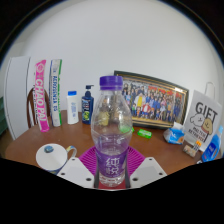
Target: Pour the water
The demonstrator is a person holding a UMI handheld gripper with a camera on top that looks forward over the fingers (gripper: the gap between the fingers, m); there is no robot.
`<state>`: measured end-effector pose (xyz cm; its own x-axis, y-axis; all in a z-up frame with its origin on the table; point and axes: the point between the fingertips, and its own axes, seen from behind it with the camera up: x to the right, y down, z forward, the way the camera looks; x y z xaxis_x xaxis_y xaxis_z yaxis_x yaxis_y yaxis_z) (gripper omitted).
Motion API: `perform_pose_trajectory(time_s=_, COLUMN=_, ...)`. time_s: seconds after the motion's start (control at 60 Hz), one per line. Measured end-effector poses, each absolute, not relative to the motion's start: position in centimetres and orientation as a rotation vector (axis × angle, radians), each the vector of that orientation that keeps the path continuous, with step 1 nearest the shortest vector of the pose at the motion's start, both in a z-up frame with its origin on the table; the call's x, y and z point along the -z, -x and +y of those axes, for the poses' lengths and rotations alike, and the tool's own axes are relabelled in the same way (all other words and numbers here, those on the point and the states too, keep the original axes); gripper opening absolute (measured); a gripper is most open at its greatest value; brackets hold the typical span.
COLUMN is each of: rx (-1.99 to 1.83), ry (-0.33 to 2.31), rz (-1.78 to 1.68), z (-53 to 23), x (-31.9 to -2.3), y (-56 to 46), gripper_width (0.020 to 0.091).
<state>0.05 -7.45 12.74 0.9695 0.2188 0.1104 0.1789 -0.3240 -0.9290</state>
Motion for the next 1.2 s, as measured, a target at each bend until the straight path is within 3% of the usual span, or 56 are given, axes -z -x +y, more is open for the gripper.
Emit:
perform_pose_trajectory(time_s=0.2, rx=-0.068, ry=1.941, rz=-0.215, z=-6.7, x=-7.5, y=-1.4, gripper_width=0.0351)
perform_pose_trajectory(time_s=0.4, rx=-0.09, ry=1.891, rz=-0.144, z=-7.3, x=-7.7, y=-2.0, gripper_width=0.0387)
perform_pose_trajectory(time_s=0.55, rx=-0.075, ry=1.935, rz=-0.129, z=-7.5, x=-7.3, y=-2.1, gripper_width=0.0517)
perform_pose_trajectory(time_s=0.667, rx=-0.017, ry=2.019, rz=-0.109, z=-9.4, x=-7.5, y=-2.7, gripper_width=0.087)
perform_pose_trajectory(time_s=0.983, rx=0.111, ry=2.108, rz=-0.068, z=-20.7, x=-15.9, y=-0.5, gripper_width=0.0852)
perform_pose_trajectory(time_s=1.2, rx=0.12, ry=2.169, rz=-0.015, z=-28.7, x=-19.0, y=1.4, gripper_width=0.0852)
